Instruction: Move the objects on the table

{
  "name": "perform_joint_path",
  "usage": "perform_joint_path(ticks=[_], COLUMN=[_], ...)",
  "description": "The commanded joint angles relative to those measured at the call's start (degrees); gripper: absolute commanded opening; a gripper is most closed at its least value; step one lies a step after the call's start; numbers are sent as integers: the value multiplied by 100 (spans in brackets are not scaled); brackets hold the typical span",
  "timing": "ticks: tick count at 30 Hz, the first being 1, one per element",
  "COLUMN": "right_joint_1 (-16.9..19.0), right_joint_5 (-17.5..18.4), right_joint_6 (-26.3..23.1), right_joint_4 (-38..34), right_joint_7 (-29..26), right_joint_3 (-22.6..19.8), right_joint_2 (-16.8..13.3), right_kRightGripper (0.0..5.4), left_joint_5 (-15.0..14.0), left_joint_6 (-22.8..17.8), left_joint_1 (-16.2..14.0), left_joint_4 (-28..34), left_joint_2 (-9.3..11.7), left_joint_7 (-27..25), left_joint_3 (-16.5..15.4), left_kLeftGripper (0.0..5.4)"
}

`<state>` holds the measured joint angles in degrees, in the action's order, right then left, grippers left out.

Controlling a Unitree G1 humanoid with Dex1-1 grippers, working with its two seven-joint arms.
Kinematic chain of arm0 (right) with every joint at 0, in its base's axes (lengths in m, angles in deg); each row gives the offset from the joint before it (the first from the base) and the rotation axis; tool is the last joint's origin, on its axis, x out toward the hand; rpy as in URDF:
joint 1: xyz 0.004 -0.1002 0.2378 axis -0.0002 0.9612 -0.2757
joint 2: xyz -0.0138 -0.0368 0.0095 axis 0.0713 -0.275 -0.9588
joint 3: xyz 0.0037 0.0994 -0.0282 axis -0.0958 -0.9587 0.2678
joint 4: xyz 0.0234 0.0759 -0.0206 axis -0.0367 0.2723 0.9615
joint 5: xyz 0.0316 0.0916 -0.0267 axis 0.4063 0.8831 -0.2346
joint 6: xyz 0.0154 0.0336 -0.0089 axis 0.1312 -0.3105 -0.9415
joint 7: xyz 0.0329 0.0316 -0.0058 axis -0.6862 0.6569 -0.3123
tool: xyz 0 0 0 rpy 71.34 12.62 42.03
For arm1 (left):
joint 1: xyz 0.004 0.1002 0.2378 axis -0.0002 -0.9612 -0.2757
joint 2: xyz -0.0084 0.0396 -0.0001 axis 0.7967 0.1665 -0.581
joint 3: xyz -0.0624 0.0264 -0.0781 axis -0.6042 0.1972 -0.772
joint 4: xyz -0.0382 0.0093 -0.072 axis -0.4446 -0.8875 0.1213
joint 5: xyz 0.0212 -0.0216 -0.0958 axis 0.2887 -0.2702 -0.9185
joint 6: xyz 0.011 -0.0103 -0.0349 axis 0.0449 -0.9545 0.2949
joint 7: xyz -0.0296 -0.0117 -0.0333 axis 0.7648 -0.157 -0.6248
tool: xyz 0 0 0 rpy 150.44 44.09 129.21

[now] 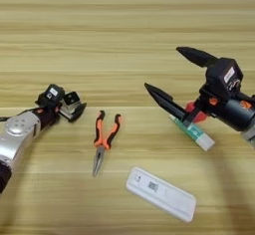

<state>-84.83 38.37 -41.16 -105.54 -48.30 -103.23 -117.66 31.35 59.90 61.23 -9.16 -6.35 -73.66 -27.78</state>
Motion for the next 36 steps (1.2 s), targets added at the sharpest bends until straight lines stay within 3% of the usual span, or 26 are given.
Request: perform_joint_path(ticks=[1, 17, 28, 36], right_joint_1=[-11, -1, -5, -18], right_joint_5=[66, 62, 57, 40], right_joint_6=[22, 13, 9, 31], right_joint_4=[-65, -52, -33, 10], right_joint_7=[13, 36, 68, 84], right_joint_3=[-50, -34, -4, 25], right_joint_2=[-22, -16, -11, 8], right_kRightGripper=[540, 540, 540, 540], left_joint_5=[56, 52, 64, 214], left_joint_6=[-27, 5, 40, 193], left_joint_1=[96, 38, 10, -30], left_joint_4=[-73, -14, 32, 167], left_joint_2=[17, 10, 29, 78], left_joint_7=[-31, -78, -81, -14], left_joint_3=[21, 21, 27, 116], left_kLeftGripper=[464, 296, 243, 241])
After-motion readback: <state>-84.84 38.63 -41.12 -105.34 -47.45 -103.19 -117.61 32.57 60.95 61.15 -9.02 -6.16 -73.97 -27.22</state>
